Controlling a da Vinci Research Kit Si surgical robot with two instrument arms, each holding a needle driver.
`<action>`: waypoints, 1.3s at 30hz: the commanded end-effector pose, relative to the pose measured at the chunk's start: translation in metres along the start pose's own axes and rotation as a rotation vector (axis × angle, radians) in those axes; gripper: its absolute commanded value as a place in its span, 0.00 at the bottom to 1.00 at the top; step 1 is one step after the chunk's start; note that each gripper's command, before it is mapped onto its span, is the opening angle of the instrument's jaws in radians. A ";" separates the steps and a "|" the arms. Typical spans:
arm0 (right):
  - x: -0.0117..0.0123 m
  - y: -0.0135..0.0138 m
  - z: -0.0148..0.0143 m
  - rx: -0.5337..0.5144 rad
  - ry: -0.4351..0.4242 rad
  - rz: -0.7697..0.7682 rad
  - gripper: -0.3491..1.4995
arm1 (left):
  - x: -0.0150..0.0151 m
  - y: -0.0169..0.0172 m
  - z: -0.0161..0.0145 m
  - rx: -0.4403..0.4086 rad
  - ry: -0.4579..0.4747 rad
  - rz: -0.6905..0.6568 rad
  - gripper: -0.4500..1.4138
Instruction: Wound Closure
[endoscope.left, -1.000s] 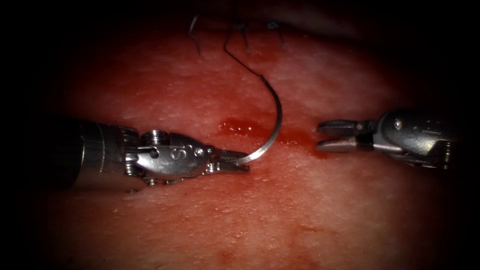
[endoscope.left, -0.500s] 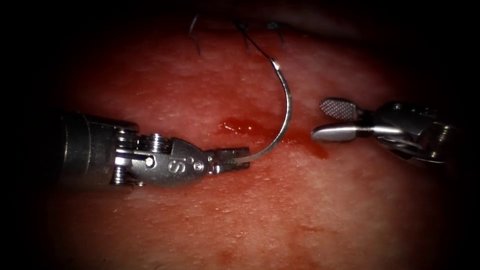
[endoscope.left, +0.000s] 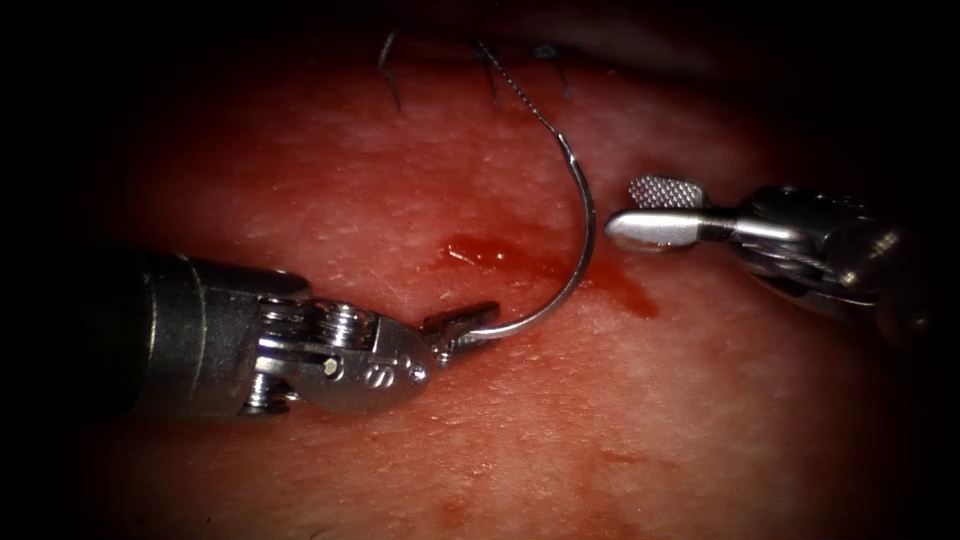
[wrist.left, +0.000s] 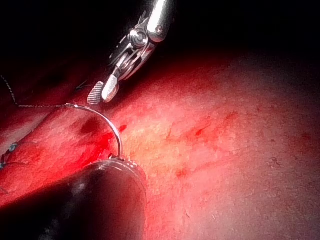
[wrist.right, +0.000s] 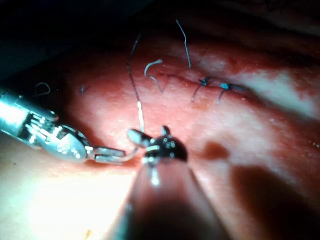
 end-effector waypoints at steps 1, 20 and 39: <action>0.0000 0.0000 0.0009 0.001 0.001 -0.001 0.83 | 0.0003 0.0003 0.0007 0.001 -0.005 -0.003 0.00; -0.0004 -0.0006 0.0031 -0.025 0.021 -0.025 0.33 | 0.0015 0.0008 0.0003 -0.017 0.025 0.008 0.00; 0.0006 -0.0004 0.0017 -0.068 0.051 -0.487 0.00 | 0.0023 -0.0006 -0.0013 -0.250 0.251 -0.509 0.67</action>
